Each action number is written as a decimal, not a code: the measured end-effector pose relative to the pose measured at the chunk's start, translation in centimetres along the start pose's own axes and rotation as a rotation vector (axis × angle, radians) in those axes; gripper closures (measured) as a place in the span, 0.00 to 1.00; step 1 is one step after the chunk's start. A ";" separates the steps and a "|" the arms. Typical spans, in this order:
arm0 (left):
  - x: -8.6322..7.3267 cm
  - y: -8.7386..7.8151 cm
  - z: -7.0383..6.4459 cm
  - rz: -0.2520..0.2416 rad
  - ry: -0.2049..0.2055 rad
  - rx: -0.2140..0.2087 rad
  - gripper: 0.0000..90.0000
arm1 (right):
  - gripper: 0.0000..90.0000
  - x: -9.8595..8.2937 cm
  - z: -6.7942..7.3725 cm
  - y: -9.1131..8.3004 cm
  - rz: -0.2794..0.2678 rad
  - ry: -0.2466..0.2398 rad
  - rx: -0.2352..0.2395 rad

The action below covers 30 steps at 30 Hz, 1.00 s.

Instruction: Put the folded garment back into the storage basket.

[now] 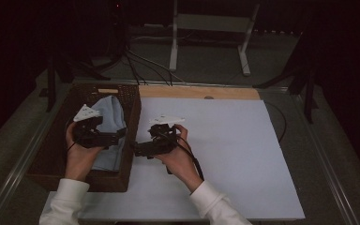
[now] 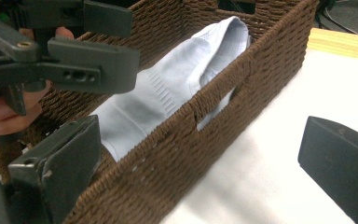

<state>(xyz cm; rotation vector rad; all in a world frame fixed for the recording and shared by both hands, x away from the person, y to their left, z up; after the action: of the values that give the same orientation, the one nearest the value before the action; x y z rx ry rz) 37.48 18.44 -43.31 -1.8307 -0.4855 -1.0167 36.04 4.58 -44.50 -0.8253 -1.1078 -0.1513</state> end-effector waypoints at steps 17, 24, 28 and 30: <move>-1.5 -0.2 -2.4 -0.010 0.048 -0.014 0.00 | 0.00 -1.5 -2.2 -2.2 -0.016 0.010 -0.014; -2.0 -0.3 -2.7 -0.013 0.049 -0.019 0.00 | 0.00 -2.0 -2.8 -2.8 -0.013 0.007 -0.022; -2.1 -0.5 -2.9 -0.018 0.058 -0.022 0.00 | 0.00 -2.3 -3.2 -3.2 -0.013 0.004 -0.021; -2.2 -0.6 -3.1 -0.023 0.065 -0.027 0.00 | 0.00 -2.4 -3.4 -3.4 -0.016 0.003 -0.025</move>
<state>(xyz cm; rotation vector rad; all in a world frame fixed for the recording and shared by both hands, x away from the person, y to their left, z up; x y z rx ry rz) 34.41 16.21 -44.12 -1.8141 -0.4567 -1.0998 35.68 -0.74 -45.43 -0.8382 -1.1118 -0.1796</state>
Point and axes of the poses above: each handheld gripper's, and its own axes: y roughly forward along the jaws, x roughly out of its top, z roughly to its left, the point moved 8 cm from there along y, roughly forward along the jaws, and after that the axes turned 5 degrees about -y, right-handed, at the moved point
